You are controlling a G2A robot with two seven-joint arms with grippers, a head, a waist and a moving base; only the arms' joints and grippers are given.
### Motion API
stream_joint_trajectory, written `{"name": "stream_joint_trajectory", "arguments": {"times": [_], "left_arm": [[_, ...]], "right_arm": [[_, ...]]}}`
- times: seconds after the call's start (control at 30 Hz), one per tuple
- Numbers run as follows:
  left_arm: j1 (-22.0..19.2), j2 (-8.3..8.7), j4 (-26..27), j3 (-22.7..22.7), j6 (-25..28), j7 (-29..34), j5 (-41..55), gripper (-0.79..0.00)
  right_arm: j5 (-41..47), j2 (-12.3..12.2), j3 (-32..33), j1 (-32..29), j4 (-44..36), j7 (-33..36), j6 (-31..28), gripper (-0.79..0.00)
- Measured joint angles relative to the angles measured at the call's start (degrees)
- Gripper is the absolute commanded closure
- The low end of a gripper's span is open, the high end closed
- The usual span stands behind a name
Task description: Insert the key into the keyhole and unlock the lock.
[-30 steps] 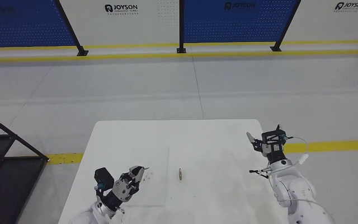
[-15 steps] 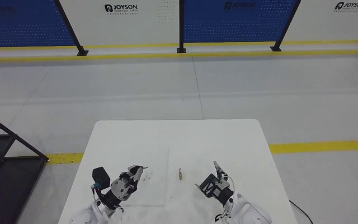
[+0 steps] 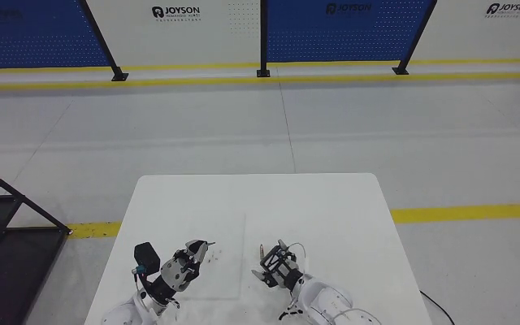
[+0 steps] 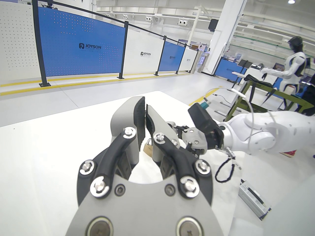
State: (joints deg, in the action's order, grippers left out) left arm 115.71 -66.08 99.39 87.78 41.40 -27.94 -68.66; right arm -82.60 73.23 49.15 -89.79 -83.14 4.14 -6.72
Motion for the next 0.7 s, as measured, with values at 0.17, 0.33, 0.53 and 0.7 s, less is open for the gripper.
{"name": "stream_joint_trajectory", "arguments": {"times": [0.17, 0.33, 0.53, 0.7], "left_arm": [[0.0, 0.00, 0.0, 0.0, 0.0, 0.0, 0.0, 0.000], [0.0, 0.00, 0.0, 0.0, 0.0, 0.0, 0.0, 0.000], [0.0, 0.00, 0.0, 0.0, 0.0, 0.0, 0.0, 0.000], [0.0, 0.00, 0.0, 0.0, 0.0, 0.0, 0.0, 0.000]], "right_arm": [[2.2, 1.4, -2.6, 2.8, 3.8, 0.0, 2.5, -0.474], [3.1, 2.3, -4.1, 4.2, 6.1, -0.7, 3.5, -0.314], [4.3, 2.8, -4.3, 5.0, 7.6, -1.3, 5.4, -0.182], [4.7, 3.1, -4.2, 5.4, 8.4, -1.2, 6.1, 0.000]]}}
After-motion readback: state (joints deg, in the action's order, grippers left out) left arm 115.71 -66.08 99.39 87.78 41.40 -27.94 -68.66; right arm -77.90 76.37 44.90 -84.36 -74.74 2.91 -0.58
